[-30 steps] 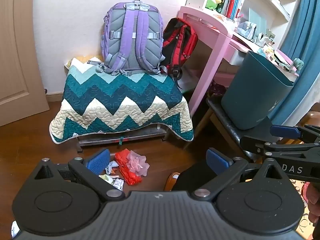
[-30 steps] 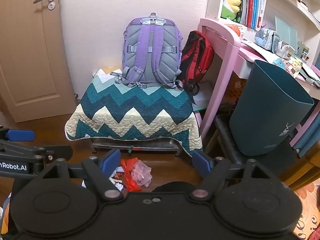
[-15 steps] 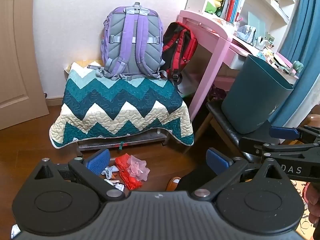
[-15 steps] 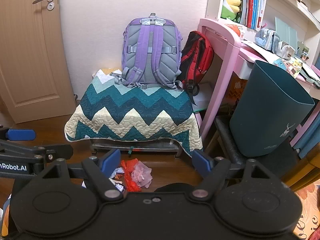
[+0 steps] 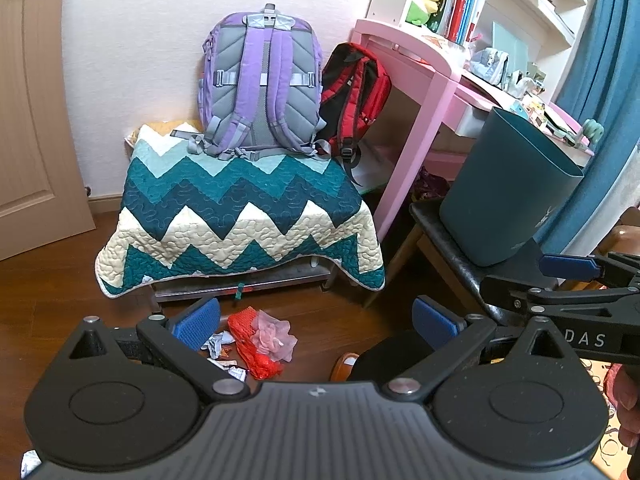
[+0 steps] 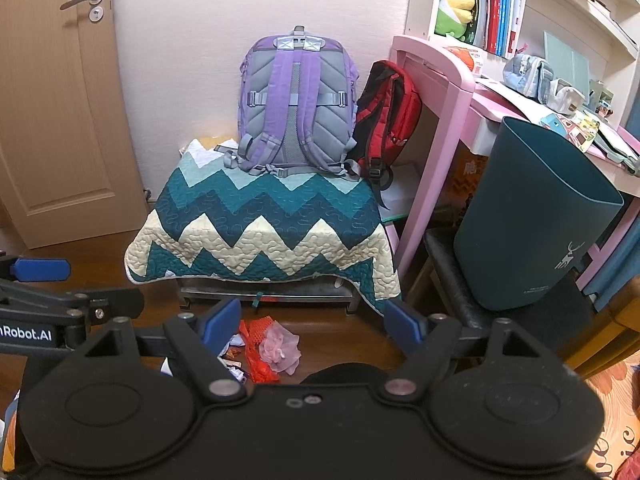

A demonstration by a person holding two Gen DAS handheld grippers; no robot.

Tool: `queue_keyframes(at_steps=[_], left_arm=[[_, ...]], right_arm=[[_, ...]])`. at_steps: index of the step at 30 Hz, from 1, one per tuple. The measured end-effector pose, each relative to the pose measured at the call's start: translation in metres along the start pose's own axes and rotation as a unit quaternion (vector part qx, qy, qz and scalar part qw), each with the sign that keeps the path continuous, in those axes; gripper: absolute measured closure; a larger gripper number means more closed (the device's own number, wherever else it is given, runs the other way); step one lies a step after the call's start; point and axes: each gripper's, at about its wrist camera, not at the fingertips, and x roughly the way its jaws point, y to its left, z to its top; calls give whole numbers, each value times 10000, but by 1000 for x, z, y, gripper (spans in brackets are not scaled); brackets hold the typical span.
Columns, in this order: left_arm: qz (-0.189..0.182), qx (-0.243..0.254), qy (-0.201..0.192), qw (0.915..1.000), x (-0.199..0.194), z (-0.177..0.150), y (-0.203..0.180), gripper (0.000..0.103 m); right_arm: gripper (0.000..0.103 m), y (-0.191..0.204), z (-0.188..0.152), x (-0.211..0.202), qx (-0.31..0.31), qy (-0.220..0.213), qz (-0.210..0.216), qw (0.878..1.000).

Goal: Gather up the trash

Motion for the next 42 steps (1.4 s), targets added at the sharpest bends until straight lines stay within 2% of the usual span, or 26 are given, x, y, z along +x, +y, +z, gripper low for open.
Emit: queue_keyframes(at_steps=[31, 42], left_arm=[[0, -12, 7, 10000, 3, -6, -3, 0], [-8, -140, 99, 9999, 17, -12, 7, 0]], right_arm=[[24, 1, -5, 7, -19, 70, -10, 10000], [24, 6, 11, 36, -55, 352, 53, 9994]])
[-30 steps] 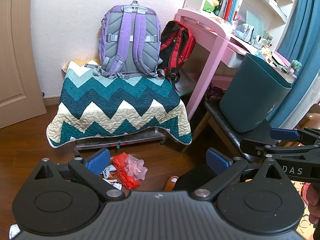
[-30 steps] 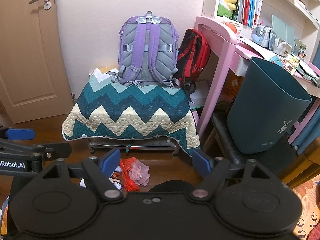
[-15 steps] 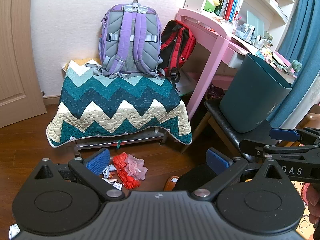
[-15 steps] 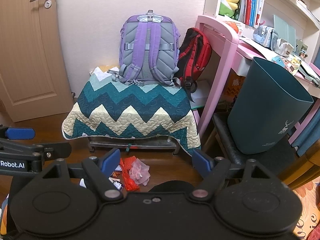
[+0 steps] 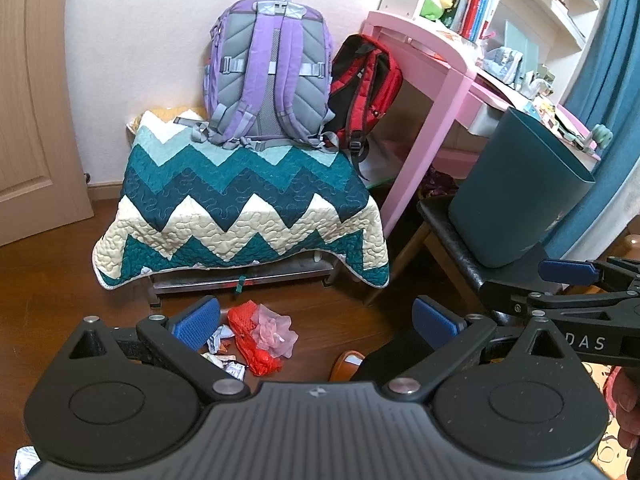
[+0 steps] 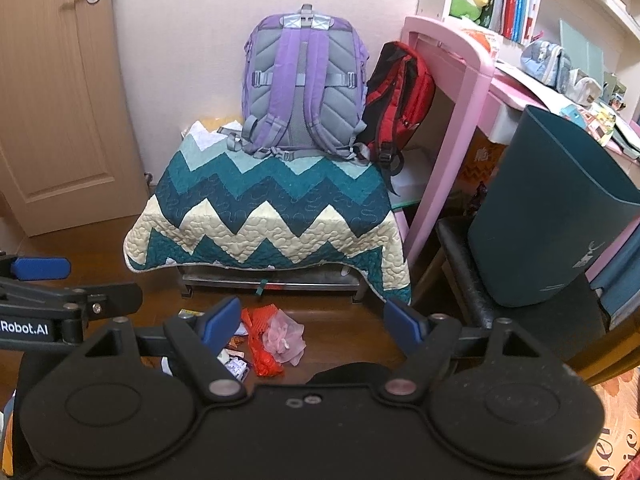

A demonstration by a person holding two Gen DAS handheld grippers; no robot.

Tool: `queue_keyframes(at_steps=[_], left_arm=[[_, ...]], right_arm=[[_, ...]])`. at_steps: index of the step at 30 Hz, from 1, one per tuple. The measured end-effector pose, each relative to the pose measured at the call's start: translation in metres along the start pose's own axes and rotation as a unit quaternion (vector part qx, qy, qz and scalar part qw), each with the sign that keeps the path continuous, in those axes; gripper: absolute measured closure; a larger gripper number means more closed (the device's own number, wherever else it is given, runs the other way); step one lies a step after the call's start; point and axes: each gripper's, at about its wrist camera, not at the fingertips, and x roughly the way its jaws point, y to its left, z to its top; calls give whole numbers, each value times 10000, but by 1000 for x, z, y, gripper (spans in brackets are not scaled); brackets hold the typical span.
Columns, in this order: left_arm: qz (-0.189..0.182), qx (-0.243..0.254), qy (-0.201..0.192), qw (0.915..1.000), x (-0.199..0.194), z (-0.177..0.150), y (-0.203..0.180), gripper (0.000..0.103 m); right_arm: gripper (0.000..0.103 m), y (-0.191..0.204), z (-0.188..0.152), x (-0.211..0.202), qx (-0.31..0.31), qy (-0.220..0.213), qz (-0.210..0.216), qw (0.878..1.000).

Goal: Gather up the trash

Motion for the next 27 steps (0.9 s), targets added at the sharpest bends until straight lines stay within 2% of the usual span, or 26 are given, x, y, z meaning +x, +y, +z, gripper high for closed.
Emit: queue_keyframes(at_steps=[7, 15, 19, 22, 27], left_arm=[[43, -227, 127, 9997, 27, 15, 31, 0], [377, -596, 218, 9973, 75, 27, 84, 0], [446, -746, 201, 9960, 104, 33, 109, 0], [619, -804, 234, 9946, 131, 33, 128, 0], [571, -1013, 347, 9926, 183, 29, 159, 0]], right_arm=[[24, 10, 16, 42, -18, 298, 118, 9995], [24, 29, 36, 114, -81, 658, 219, 9976], [24, 28, 43, 157, 97, 750, 505, 9959], [24, 29, 39, 195, -20, 741, 763, 9943], [24, 33, 28, 266, -135, 846, 1026, 9910]])
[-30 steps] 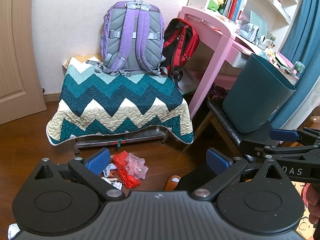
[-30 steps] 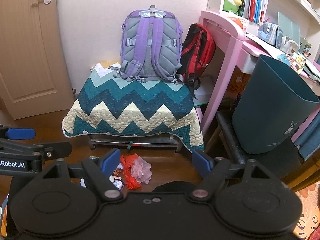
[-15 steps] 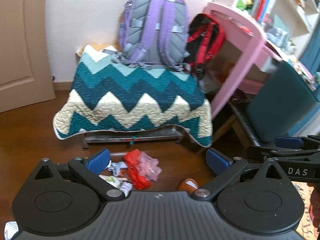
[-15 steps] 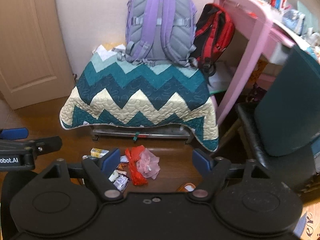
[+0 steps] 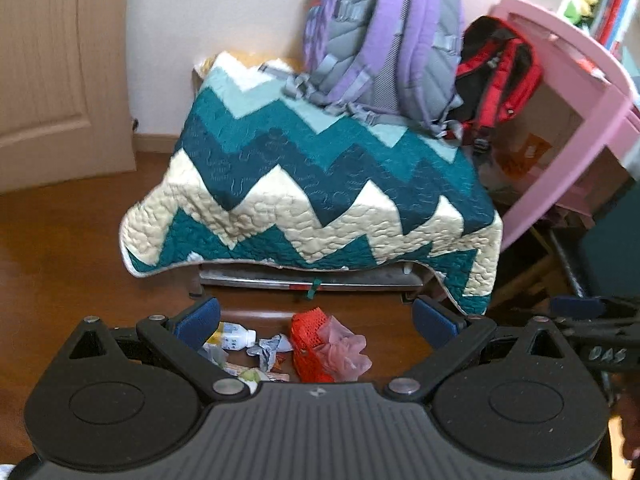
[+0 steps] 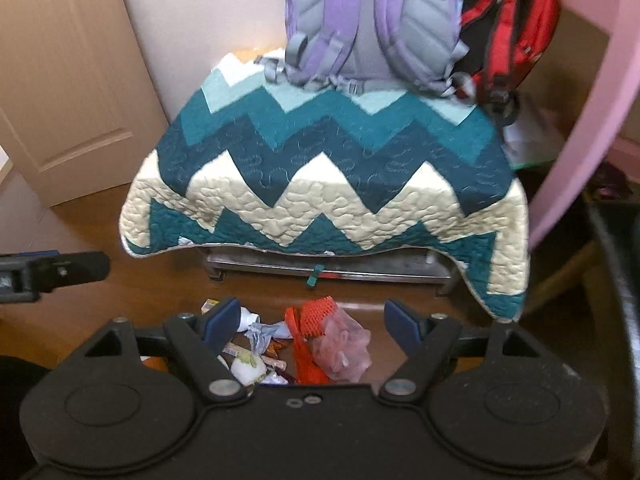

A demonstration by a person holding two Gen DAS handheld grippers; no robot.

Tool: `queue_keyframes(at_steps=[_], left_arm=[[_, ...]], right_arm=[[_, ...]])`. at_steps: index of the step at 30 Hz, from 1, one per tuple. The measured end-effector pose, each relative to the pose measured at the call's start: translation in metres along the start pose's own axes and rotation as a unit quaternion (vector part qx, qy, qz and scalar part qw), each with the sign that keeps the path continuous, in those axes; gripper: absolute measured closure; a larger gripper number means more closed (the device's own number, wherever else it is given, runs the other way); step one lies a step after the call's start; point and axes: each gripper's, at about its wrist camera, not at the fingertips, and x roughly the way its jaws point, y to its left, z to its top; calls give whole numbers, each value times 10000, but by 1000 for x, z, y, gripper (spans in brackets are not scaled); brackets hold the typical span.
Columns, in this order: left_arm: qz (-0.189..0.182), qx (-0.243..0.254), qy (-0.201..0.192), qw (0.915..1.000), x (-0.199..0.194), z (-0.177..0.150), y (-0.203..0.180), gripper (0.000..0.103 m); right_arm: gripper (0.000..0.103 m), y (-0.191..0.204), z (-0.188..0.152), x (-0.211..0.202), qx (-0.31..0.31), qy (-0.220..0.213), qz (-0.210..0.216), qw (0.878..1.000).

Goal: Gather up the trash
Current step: 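Lower both tools toward the trash pile on the floor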

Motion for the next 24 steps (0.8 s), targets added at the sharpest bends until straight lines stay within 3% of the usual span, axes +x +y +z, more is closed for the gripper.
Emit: queue_keyframes(at_steps=[7, 13, 19, 24], left_arm=[[76, -411, 267, 9988, 75, -4, 29, 0], [292, -539, 585, 9964, 143, -12, 45, 0], [485, -753, 1187, 9889, 221, -30, 59, 0], [690, -699, 1642, 9815, 282, -52, 68, 1]], right_arm=[[24, -21, -1, 98, 196, 363, 402, 9983], [24, -50, -11, 172, 611, 849, 393, 9937], [25, -63, -23, 242, 542, 1491, 219, 9871], [25, -68, -36, 288, 470, 1768, 338, 9825]])
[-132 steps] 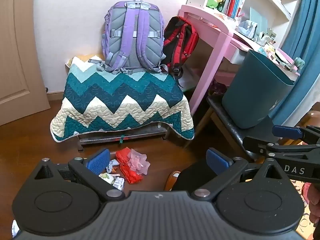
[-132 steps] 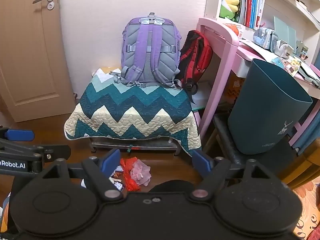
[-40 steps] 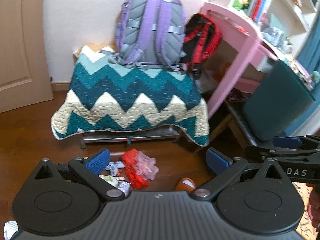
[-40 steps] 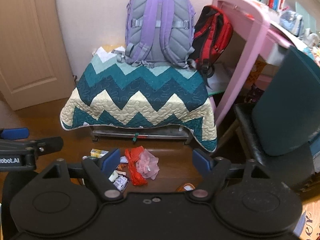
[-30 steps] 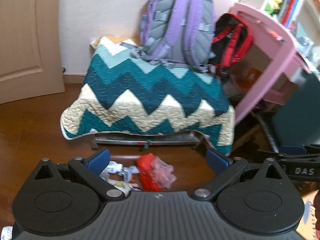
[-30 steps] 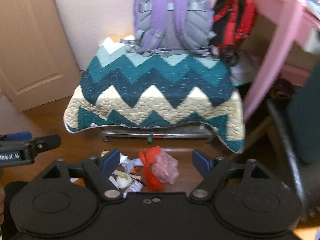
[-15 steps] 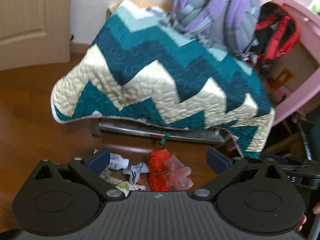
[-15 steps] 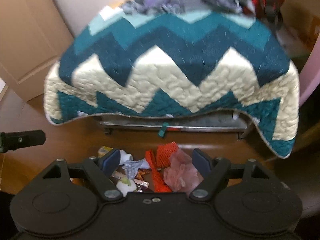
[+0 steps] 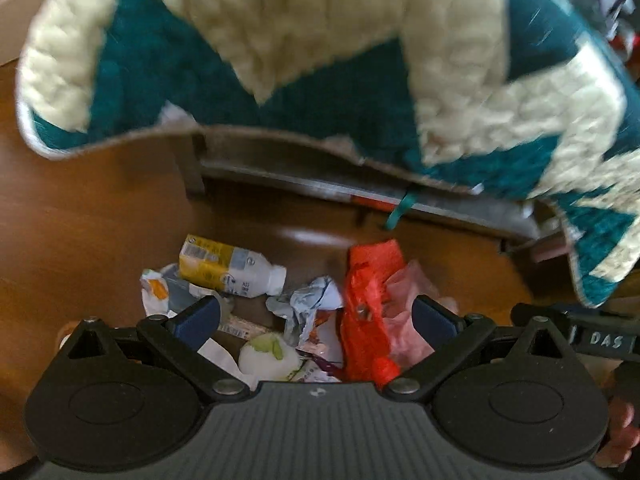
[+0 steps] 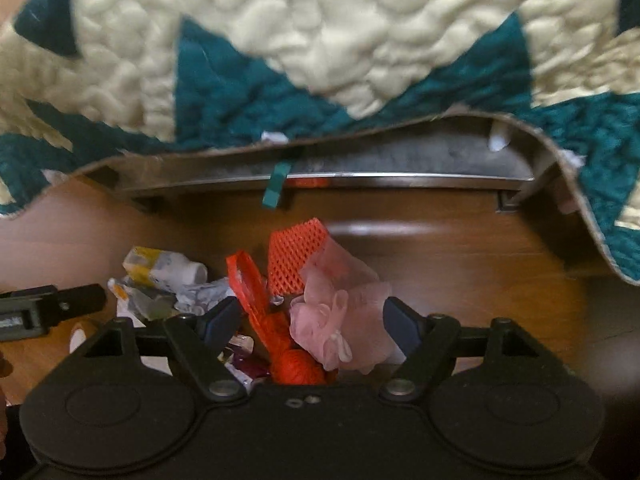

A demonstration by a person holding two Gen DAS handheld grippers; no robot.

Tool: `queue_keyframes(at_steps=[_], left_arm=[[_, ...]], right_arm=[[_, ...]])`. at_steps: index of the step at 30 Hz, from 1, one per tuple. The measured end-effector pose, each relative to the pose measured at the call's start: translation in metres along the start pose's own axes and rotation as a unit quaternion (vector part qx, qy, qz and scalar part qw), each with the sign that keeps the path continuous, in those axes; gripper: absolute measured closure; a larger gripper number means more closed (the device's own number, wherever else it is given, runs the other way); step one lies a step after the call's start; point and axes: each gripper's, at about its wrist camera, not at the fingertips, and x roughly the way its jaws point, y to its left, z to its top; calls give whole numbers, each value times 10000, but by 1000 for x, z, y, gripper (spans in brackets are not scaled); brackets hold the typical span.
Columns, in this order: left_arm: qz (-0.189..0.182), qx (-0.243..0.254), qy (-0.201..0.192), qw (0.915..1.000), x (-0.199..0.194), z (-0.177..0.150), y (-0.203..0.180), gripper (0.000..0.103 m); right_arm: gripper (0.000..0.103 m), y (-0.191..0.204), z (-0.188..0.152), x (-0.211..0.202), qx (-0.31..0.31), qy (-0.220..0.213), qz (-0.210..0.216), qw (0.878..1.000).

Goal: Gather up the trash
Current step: 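Lower both tools toward the trash pile on the floor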

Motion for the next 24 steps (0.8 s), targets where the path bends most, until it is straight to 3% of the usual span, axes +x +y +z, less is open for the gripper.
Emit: queue_keyframes(at_steps=[7, 17, 18, 22, 24], left_arm=[[1, 68, 382, 9992, 72, -3, 1, 1], [-131, 30, 802, 9967, 143, -11, 12, 1], [-143, 1, 838, 9964, 146, -11, 14, 3], [-168, -44, 980, 9950, 163, -12, 18, 26], [-198, -122, 983, 9949, 168, -10, 20, 27]], right_arm=[[26, -4, 4, 55, 5, 240, 206, 9995], [27, -6, -7, 121, -64, 673, -28, 9977], [27, -7, -7, 126, -40, 687, -45, 9976], [28, -7, -11, 138, -55, 725, -64, 9973], [29, -6, -14, 142, -93, 740, -60, 9972]])
